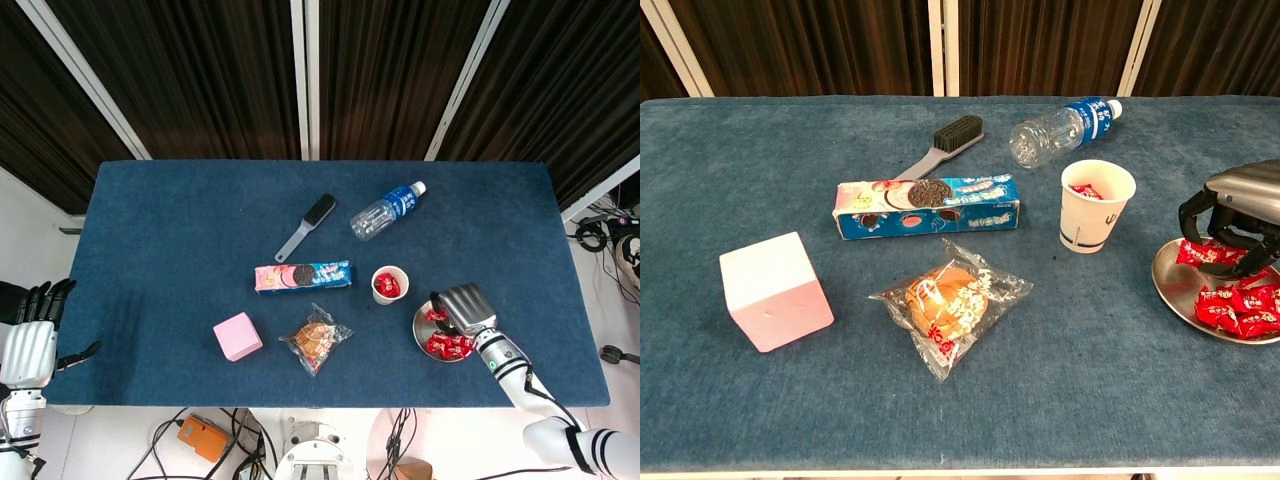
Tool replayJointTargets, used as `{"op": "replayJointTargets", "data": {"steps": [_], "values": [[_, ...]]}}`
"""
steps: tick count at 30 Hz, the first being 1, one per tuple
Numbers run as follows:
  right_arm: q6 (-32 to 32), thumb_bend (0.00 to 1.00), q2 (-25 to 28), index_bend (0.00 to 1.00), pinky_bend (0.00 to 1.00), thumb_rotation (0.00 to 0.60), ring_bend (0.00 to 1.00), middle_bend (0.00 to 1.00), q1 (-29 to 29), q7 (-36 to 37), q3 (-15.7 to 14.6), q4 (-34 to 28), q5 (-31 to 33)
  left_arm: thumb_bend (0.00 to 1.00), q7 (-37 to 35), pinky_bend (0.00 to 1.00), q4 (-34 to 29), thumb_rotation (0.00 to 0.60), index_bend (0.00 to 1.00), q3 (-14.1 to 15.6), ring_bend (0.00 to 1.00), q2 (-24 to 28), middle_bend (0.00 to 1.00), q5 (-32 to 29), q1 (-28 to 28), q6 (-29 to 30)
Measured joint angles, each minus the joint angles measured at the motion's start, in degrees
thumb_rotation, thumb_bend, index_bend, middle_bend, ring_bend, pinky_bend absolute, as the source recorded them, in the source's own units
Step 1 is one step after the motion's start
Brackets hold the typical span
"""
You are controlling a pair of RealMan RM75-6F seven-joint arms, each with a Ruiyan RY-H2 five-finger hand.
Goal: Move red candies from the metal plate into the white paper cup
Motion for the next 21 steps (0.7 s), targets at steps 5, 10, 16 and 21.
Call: {"op": "replayJointTargets", "data": {"steps": [5, 10, 16, 21], "values": [[2.0, 0.5, 3.9, 0.68, 1.0, 0.6, 1.0, 0.94, 0.0, 3.6, 1.7, -5.0, -1.6, 0.02, 0.0, 0.0, -0.2, 0.6, 0.09, -0.2, 0.0, 0.1, 0.09, 0.1, -0.2, 0.0], [2.1, 0.5, 6.1, 0.68, 1.0, 0.6, 1.0, 0.94, 2.6, 7.0, 6.4, -7.9, -2.0, 0.02, 0.4, 0.0, -0.5, 0.6, 0.09, -0.2, 0.0, 0.1, 0.09, 0.3, -0.4, 0.0], [-2.1, 0.5, 3.1, 0.66, 1.0, 0.6, 1.0, 0.94, 7.7, 6.7, 9.5, -6.6, 0.7, 0.02, 1.1, 0.0, -0.9, 0.6, 0.09, -0.3, 0.0, 0.4, 0.09, 0.2, -0.5, -0.2], [-4.0, 0.5, 0.3, 0.64, 1.0, 0.6, 1.0, 0.94, 9.7, 4.7, 9.6, -4.5, 2.5, 0.02, 1.3, 0.0, -0.9, 0.6, 0.09, -0.2, 0.0, 0.3, 0.09, -0.2, -0.5, -0.7]]}}
